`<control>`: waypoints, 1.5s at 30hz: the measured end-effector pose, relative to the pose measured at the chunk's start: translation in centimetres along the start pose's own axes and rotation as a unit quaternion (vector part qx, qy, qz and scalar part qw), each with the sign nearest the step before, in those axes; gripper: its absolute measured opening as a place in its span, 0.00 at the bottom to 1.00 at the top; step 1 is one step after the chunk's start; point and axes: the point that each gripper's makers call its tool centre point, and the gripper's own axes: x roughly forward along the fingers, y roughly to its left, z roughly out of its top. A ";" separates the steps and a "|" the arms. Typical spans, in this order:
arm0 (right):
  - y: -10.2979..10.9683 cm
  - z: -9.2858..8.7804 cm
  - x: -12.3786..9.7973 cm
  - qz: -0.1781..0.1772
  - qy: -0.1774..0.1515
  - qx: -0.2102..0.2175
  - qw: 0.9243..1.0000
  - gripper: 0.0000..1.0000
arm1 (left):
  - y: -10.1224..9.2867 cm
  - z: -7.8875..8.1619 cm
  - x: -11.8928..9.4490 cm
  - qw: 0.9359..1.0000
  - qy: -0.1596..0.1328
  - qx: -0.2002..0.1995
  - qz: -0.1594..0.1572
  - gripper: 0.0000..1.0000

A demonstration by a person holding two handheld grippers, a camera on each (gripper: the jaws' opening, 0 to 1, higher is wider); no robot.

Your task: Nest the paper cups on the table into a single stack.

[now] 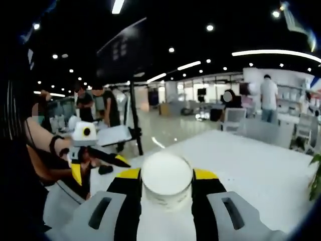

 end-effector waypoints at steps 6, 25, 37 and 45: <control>2.0 -0.3 0.9 0.024 -0.003 0.013 1.000 0.35 | -1.7 0.6 0.1 0.998 -0.018 -0.041 -0.040 0.78; 7.4 -0.9 3.4 0.089 -0.033 0.073 0.993 0.35 | -4.5 0.8 0.0 0.992 -0.029 -0.080 -0.091 0.71; 7.4 -1.5 2.5 0.107 -0.071 0.152 0.980 0.35 | -4.3 1.9 -1.1 0.988 -0.053 -0.103 -0.103 0.52; 7.6 -2.3 1.7 0.108 -0.088 0.184 0.973 0.35 | -4.6 1.8 -1.0 0.987 -0.052 -0.106 -0.113 0.46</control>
